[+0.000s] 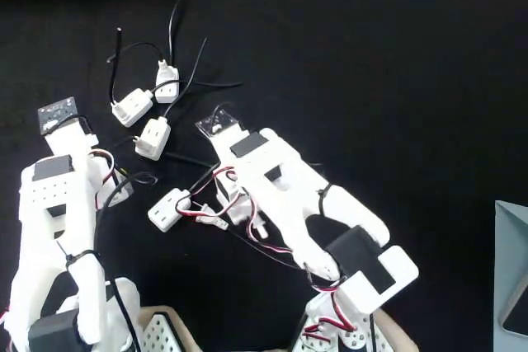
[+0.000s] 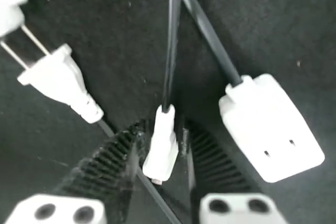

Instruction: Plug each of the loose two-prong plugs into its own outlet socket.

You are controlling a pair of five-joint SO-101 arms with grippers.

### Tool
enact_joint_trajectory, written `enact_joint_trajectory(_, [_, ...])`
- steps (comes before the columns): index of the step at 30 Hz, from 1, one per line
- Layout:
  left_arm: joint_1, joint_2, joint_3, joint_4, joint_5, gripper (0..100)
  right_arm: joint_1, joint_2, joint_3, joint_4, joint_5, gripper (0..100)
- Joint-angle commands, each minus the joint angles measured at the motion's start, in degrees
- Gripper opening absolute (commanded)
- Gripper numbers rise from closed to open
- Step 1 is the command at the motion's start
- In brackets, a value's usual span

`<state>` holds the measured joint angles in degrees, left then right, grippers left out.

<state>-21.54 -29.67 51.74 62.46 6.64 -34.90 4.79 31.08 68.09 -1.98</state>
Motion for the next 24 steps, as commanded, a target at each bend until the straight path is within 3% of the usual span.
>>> enact_joint_trajectory(1, [-0.6,-0.9,-0.7,-0.9,-0.7,20,0.0,-0.1,-2.5,1.8,0.6,11.4])
enact_joint_trajectory(16, [-0.6,-0.9,-0.6,-0.9,-0.7,20,0.3,1.0,-2.5,4.7,0.6,11.0])
enact_joint_trajectory(20, [-0.7,-0.9,-0.5,-0.9,-0.7,20,0.3,3.8,-3.5,4.2,0.7,1.1])
enact_joint_trajectory(24, [-0.7,-0.9,-0.5,-0.9,-0.7,20,1.0,2.5,-5.4,5.4,0.7,1.1])
